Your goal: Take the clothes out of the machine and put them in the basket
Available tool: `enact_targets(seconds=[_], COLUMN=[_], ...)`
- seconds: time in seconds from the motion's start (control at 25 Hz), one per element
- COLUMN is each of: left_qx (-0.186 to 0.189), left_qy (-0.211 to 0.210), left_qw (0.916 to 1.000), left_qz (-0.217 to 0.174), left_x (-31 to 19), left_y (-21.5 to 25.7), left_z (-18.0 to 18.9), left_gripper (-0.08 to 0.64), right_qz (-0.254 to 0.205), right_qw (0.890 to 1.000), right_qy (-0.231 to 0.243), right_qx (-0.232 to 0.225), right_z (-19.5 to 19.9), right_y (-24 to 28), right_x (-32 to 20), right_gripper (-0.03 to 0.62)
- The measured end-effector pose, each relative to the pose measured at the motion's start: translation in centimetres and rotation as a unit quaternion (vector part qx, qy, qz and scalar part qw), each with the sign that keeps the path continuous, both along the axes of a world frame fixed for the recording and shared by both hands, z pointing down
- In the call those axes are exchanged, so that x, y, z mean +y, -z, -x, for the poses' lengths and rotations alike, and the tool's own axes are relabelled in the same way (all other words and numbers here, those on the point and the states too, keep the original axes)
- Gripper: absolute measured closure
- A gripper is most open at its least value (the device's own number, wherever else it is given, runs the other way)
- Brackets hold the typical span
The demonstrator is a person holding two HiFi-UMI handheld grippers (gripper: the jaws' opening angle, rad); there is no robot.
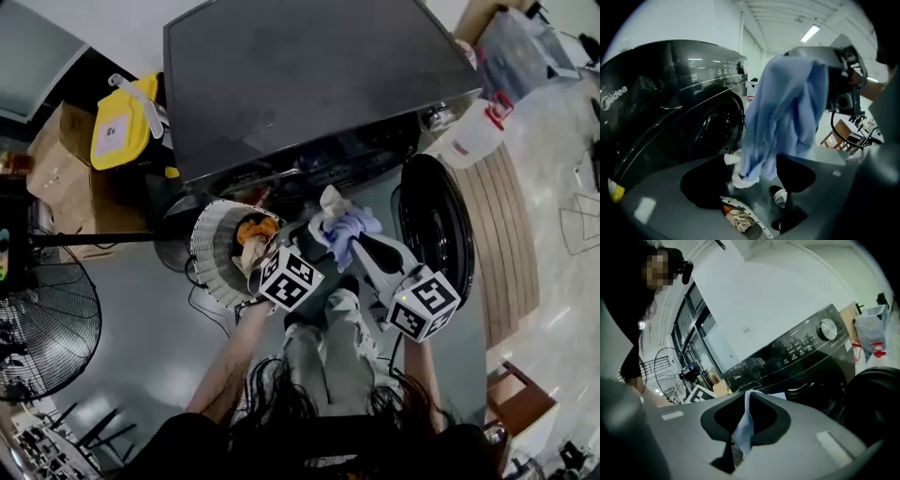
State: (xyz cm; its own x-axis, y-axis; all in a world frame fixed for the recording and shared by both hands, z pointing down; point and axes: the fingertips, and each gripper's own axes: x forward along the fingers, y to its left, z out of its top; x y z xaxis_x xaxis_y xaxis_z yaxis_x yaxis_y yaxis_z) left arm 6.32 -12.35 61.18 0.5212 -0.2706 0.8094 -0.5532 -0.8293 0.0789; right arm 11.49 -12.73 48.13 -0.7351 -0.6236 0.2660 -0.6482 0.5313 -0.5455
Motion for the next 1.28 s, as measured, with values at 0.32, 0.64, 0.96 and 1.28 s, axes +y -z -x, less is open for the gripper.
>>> enact_targets(seconds=[0.32,0.64,0.96,1.28], left_qx=[0.074,0.128,0.255,0.303], left_qy=[-0.110,-0.048,0.125,0.198], left_qw=[0.9911,0.9906,0.9566,0.9183], left_qz=[0.011,0.000,-0.067,-0.159], left_x=[1.7,3.4,-1.9,-1.3], left_y=[1.6,6.7,17.7,27.0], left_z=[-7.3,-7.3,-2.5,1.9], left_gripper=[0.372,0.526,0.528,0.528], right_qz=[0.013,0.018,-0.017,-0.068], right_qw=[0.996,0.995,0.991,0.983], right_qy=[0.083,0.101,0.115,0.169], right_qx=[0.028,0.014,0.064,0.009], right_z=[0.6,-1.9,-3.3,1.5], right_y=[2.7,5.9,7.0,12.1], right_x=[3.4,4.1,3.0,2.7], right_gripper=[0.535,0.535,0.535,0.535])
